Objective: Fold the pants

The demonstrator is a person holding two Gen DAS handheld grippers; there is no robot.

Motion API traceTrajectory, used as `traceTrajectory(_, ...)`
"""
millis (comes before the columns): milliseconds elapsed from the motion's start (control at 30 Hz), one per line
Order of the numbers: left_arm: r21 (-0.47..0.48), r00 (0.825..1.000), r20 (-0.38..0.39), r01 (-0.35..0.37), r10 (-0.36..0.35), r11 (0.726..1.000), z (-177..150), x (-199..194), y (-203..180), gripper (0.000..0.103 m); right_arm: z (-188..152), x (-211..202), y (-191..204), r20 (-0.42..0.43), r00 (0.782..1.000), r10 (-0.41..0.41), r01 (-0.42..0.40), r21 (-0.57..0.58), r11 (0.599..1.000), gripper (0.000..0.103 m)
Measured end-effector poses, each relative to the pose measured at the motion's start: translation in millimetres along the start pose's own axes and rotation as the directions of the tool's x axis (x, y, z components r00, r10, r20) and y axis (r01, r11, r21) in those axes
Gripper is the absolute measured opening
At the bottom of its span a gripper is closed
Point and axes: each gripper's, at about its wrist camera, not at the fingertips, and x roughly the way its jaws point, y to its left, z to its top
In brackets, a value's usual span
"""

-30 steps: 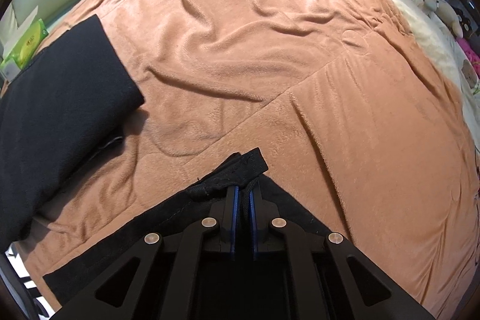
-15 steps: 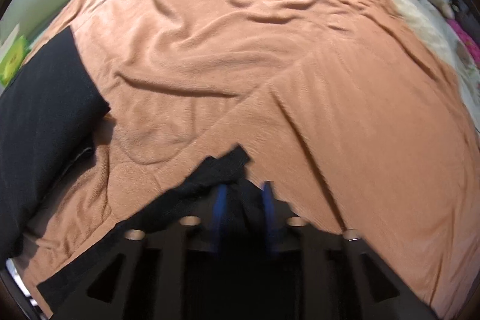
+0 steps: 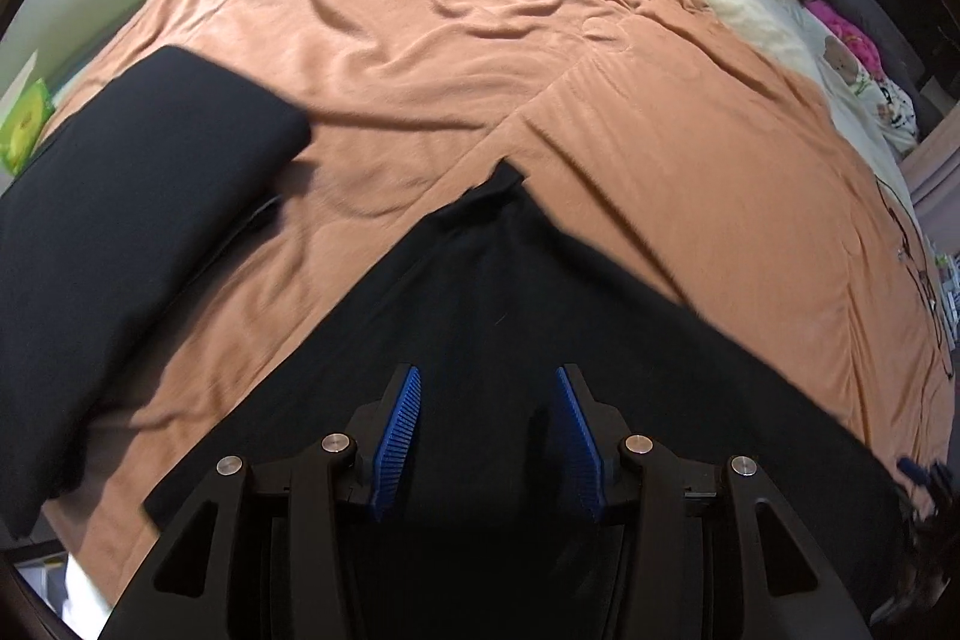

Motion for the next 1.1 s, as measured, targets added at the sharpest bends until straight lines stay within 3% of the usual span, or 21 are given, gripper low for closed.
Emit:
traceTrajectory(333, 0.004, 0.999, 0.036, 0.018, -0.018, 1.000, -50.8, -31.9, 40.8, 0.049, 27.3, 53.5, 11.7, -0.068, 0.995, 0.074, -0.077, -0.037, 0.996, 0.042)
traceTrajectory(667, 0.009, 0.998, 0.049, 0.049, -0.049, 0.999, -80.4, -43.4, 53.1, 0.049, 45.1, 83.2, 3.1, -0.110, 0.972, 0.206, -0.203, 0.034, 0.979, 0.042)
traceTrajectory(767, 0.003, 0.997, 0.048, 0.057, -0.057, 0.998, -86.4, -44.7, 55.8, 0.049, 50.8, 91.9, -2.7, -0.102, 0.966, 0.239, -0.231, 0.078, 0.970, 0.031)
traceTrajectory(800, -0.005, 0.997, 0.045, 0.064, -0.064, 0.998, -88.2, -44.8, 57.2, 0.049, 52.4, 93.7, -3.5, -0.099, 0.965, 0.244, -0.236, 0.086, 0.968, 0.014)
traceTrajectory(833, -0.013, 0.997, 0.044, 0.070, -0.069, 0.997, -89.5, -44.9, 59.2, 0.049, 53.6, 95.5, -2.9, -0.102, 0.963, 0.248, -0.240, 0.087, 0.967, 0.005)
traceTrajectory(967, -0.014, 0.996, 0.053, 0.066, -0.065, 0.998, -94.9, -47.5, 62.5, 0.049, 53.6, 92.8, 10.7, -0.109, 0.974, 0.198, -0.196, 0.030, 0.980, 0.000)
traceTrajectory(1100, -0.024, 0.996, 0.045, 0.081, -0.080, 0.996, -102.0, -46.6, 65.6, 0.049, 57.6, 76.8, 13.6, -0.057, 0.987, 0.153, -0.151, 0.031, 0.988, 0.000)
